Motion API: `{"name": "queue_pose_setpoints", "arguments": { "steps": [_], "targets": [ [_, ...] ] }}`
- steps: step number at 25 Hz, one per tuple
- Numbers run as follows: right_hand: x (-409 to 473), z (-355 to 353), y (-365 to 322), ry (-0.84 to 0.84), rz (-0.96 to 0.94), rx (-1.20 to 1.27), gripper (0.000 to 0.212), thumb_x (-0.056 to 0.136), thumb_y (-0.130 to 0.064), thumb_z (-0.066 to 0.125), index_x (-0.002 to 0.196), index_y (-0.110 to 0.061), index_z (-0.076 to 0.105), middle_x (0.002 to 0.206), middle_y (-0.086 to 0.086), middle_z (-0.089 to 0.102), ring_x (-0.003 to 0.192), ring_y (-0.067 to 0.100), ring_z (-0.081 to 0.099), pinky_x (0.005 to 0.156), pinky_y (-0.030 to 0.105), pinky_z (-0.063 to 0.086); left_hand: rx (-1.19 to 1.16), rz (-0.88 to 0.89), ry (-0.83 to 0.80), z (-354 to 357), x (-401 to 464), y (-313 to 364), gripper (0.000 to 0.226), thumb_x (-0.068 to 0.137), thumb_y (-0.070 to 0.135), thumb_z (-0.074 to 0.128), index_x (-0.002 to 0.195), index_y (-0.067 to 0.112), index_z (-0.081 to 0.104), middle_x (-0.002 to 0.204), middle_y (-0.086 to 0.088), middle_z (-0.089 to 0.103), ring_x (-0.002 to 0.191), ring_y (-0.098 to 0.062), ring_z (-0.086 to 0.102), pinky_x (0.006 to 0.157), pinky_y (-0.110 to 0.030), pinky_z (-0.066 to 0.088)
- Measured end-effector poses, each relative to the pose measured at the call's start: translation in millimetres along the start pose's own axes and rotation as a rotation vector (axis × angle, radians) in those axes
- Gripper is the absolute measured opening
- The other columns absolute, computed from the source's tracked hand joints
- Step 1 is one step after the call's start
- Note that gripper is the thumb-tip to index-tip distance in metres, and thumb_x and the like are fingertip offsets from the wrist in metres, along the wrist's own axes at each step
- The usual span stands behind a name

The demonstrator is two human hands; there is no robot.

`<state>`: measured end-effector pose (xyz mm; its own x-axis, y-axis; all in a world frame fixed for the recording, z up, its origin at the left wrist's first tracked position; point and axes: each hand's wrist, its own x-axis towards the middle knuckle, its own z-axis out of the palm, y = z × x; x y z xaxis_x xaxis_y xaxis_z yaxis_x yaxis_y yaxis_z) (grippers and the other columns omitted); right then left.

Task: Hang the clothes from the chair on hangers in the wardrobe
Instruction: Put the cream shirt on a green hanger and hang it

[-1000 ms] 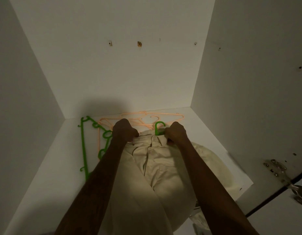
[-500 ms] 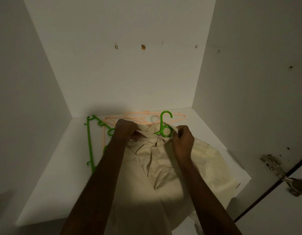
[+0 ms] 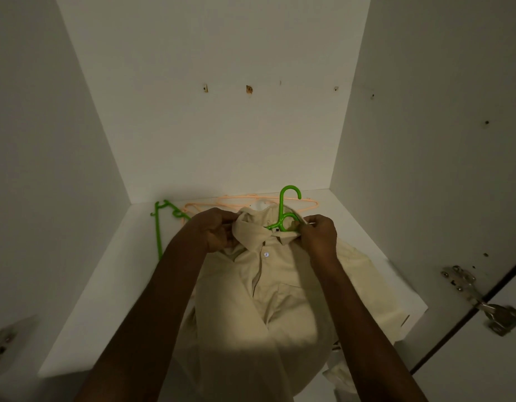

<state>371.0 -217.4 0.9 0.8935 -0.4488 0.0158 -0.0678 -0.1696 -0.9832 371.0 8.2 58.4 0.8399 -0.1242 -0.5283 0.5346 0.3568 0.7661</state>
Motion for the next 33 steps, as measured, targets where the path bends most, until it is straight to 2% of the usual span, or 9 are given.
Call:
{"name": "queue_pose_setpoints", "arguments": {
  "steps": [3,7,10,12,19,23,27,30,33],
  "targets": [
    [6.4,-6.8,-6.5,-0.041,0.098,0.218,0.012,0.081,0.002,0.075,0.077,0.010,0.066,0.073,0.017,0.062,0.070,0.027,0.062,0.069,0.045,0.060,-0.101,0.016,-0.036,3.8,-6.4,-5.9,0.020,0.098,0.011,0.052,0.083,0.006,0.064,0.067,-0.007,0.066,0.067,-0.020,0.056,0.059,-0.029,0.048],
    [-7.1,-13.8,-24.7,-0.076,0.044,0.283,0.013,0.084,0.006,0.073,0.089,0.016,0.067,0.073,0.016,0.061,0.062,0.020,0.058,0.050,0.021,0.050,-0.173,0.169,0.048,8.7,-3.7,-14.5,0.020,0.091,0.027,0.069,0.084,0.008,0.071,0.084,-0.013,0.069,0.076,-0.026,0.064,0.078,-0.038,0.054],
    [-15.0,-18.4,-26.8,-0.060,-0.009,0.298,0.009,0.084,0.002,0.076,0.089,0.009,0.073,0.072,0.014,0.065,0.059,0.015,0.059,0.048,0.020,0.048,0.338,0.431,0.265,6.6,-9.5,-14.7,0.047,0.067,0.053,0.089,0.072,0.013,0.065,0.063,-0.004,0.056,0.055,-0.018,0.051,0.061,-0.032,0.046],
    [-17.5,-23.4,-29.5,-0.017,-0.023,0.315,0.009,0.082,-0.001,0.079,0.089,0.004,0.076,0.075,0.015,0.069,0.062,0.017,0.063,0.052,0.023,0.051,0.758,0.597,0.282,6.2,-14.2,-13.6,0.044,0.067,0.057,0.087,0.076,0.016,0.073,0.070,-0.002,0.065,0.064,-0.016,0.059,0.063,-0.028,0.044],
    [-24.8,-26.2,-51.5,-0.019,-0.042,0.139,0.012,0.081,-0.007,0.082,0.084,0.003,0.074,0.077,0.015,0.071,0.063,0.018,0.064,0.050,0.020,0.051,1.727,0.868,0.754,27.5,-50.1,1.4,0.016,0.100,0.018,0.053,0.110,0.013,0.064,0.109,-0.007,0.068,0.101,-0.027,0.068,0.081,-0.033,0.050],
    [-26.0,-28.5,-63.2,0.093,-0.176,-0.213,0.018,0.082,-0.024,0.080,0.080,-0.008,0.072,0.072,0.004,0.071,0.064,0.018,0.066,0.062,0.032,0.054,1.741,0.919,0.475,41.8,-61.5,32.2,0.025,0.091,0.001,0.056,0.115,0.005,0.058,0.117,-0.014,0.065,0.105,-0.031,0.064,0.084,-0.034,0.049],
    [-28.5,-48.2,-80.9,0.236,-0.354,-0.534,0.019,0.090,-0.035,0.072,0.086,-0.016,0.072,0.080,0.000,0.065,0.076,0.022,0.060,0.068,0.030,0.044,1.035,0.691,-0.019,31.9,-62.7,62.6,0.058,0.080,0.022,0.084,0.132,0.017,0.059,0.123,-0.007,0.065,0.110,-0.028,0.065,0.087,-0.036,0.058],
    [-20.1,-63.4,-90.0,0.179,-0.357,-0.506,0.022,0.090,-0.035,0.072,0.083,-0.014,0.074,0.076,0.001,0.065,0.078,0.025,0.064,0.067,0.031,0.045,1.459,0.571,0.059,14.9,-54.3,56.6,0.099,0.051,0.065,0.092,0.133,0.021,0.055,0.125,0.008,0.056,0.113,-0.017,0.057,0.096,-0.037,0.053],
    [-17.9,-73.3,-101.8,0.160,-0.410,-0.588,0.023,0.092,-0.038,0.070,0.081,-0.017,0.072,0.074,0.001,0.063,0.077,0.025,0.064,0.066,0.030,0.041,1.632,0.519,0.049,-5.6,-28.7,37.6,0.084,0.058,0.057,0.093,0.125,0.016,0.062,0.127,0.001,0.061,0.111,-0.018,0.057,0.093,-0.034,0.051]
  ]
}}
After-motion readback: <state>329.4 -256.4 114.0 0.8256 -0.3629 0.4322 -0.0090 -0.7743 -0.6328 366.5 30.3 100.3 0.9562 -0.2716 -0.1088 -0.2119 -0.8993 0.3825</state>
